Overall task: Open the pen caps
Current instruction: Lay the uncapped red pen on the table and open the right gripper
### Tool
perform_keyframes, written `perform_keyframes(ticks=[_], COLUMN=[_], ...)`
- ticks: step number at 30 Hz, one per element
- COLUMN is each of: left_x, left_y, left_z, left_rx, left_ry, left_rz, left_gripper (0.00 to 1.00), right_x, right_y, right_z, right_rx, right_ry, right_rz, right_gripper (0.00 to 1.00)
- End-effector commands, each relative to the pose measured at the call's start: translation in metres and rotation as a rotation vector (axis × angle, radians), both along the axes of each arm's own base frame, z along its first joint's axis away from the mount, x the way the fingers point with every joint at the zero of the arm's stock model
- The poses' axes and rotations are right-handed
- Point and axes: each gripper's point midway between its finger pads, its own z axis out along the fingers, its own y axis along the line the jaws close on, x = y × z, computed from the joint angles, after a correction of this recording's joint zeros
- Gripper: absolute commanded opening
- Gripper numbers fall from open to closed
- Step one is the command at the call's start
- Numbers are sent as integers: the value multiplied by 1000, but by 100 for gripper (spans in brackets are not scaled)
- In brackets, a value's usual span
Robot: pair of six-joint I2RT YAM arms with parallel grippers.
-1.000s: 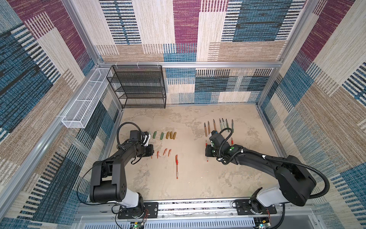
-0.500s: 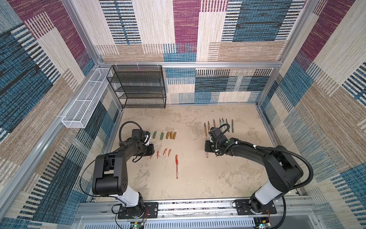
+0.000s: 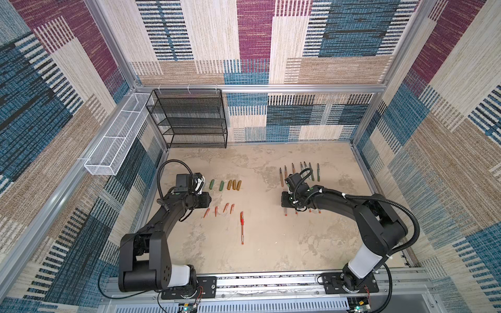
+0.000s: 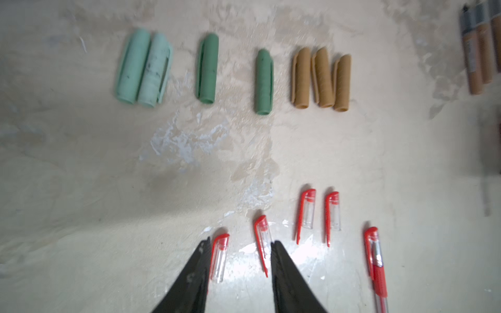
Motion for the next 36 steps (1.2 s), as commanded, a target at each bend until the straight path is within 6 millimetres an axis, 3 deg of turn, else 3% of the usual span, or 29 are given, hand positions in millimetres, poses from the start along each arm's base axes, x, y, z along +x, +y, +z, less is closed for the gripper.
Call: perform_keyframes(ticks=[1, 7, 16, 19, 25, 30, 36], left_x=[-1, -10, -12, -13, -12, -11, -10], left_y=[-3, -8, -13, -13, -13, -11, -8], left_z=[16, 42, 59, 62, 63, 64, 64], left_rx=[-20, -34, -81, -85, -84, -90, -104], left_ry=[-80, -172, -220, -214, -225, -228, -219], left_rz=[-9, -38, -44, -44, -48, -43, -26], left_gripper=[42, 42, 43, 44, 45, 46, 46], right_x=[3, 5, 10, 14, 16, -2, -46], right_y=[-8, -17, -19, -13, -4, 30, 92], right_z=[-5, -11, -11, 1, 45, 69, 54], right_rx=[-47, -101, -143, -123, -73, -12, 6], right_ry=[5, 28, 42, 41, -28, -68, -14], right_rz=[-22, -50, -64, -57, -46, 44, 179], right_gripper=[9, 13, 26, 29, 33, 36, 41])
